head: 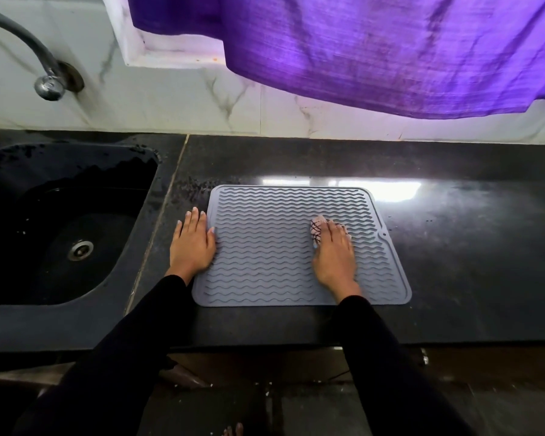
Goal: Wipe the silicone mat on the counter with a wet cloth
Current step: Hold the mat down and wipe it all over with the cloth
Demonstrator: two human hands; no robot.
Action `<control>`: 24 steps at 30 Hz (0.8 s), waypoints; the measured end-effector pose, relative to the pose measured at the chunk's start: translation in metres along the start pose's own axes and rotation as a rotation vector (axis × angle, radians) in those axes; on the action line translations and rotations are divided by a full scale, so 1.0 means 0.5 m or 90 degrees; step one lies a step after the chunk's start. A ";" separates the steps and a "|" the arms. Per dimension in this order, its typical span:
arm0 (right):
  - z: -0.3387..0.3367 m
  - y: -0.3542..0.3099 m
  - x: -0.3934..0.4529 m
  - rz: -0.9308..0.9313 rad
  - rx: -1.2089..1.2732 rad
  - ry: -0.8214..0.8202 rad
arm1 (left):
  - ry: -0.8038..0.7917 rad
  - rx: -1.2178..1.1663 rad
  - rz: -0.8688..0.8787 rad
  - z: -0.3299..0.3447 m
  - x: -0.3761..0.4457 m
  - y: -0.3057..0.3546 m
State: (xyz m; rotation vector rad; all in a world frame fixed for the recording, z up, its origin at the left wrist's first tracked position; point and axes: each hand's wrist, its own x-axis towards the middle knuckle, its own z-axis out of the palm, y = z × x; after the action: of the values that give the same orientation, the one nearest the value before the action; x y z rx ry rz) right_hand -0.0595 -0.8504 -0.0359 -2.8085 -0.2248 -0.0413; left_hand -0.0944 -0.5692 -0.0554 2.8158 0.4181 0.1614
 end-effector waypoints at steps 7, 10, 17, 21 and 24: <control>-0.048 0.026 0.039 0.019 0.226 -0.114 | 0.016 -0.009 -0.010 0.002 0.001 0.003; -0.085 0.032 0.047 0.147 0.550 -0.162 | 0.017 -0.017 -0.015 0.001 0.002 0.002; -0.132 0.104 0.099 0.338 0.702 0.049 | 0.009 -0.022 -0.012 -0.005 -0.002 0.005; -0.074 0.099 0.067 0.123 0.149 0.043 | 0.017 -0.014 0.000 -0.003 0.000 0.000; -0.049 0.097 0.055 0.044 0.000 0.025 | 0.030 -0.014 0.003 0.002 0.003 -0.003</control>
State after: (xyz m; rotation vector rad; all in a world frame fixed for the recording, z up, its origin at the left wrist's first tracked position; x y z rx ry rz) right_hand -0.0247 -0.8994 -0.0263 -2.8109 -0.1179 -0.0794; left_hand -0.0934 -0.5677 -0.0565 2.7963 0.4176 0.2318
